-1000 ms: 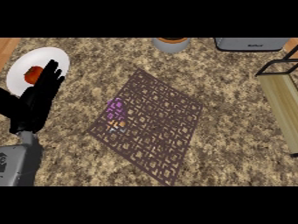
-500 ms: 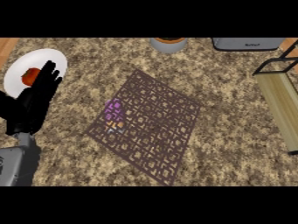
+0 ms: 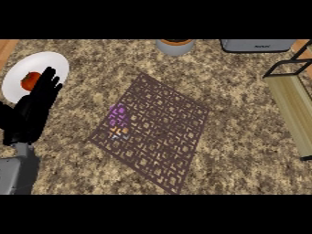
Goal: Pick the cupcake from the placemat and place it in the tiered shelf
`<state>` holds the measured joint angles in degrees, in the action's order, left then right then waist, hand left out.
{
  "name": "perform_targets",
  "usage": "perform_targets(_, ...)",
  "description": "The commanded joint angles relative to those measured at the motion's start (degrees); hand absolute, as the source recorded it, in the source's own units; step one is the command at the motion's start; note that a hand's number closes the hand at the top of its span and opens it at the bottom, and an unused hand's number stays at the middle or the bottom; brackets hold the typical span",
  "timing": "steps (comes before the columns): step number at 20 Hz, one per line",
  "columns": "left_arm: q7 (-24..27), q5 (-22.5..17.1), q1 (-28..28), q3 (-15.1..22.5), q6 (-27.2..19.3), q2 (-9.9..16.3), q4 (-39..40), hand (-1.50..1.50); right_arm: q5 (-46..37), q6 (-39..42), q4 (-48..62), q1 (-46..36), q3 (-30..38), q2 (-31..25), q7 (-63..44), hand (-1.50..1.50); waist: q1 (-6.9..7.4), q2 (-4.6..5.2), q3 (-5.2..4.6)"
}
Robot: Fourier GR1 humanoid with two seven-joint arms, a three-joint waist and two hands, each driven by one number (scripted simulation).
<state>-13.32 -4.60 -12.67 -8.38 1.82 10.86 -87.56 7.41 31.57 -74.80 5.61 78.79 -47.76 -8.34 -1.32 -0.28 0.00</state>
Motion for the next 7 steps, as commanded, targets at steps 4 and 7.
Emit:
perform_targets(4,-0.91,2.22,-2.30,1.44,-2.41,-1.40,0.65,0.00,-0.91,9.10,2.45,9.44,4.59,2.74,17.79,-1.50,0.24,0.20,0.08)
perform_targets(7,0.86,-0.09,-1.08,0.09,0.16,-0.53,0.83,0.00,1.46,12.95,-1.63,12.91,7.47,2.97,15.81,-1.50,0.44,0.17,-0.01)
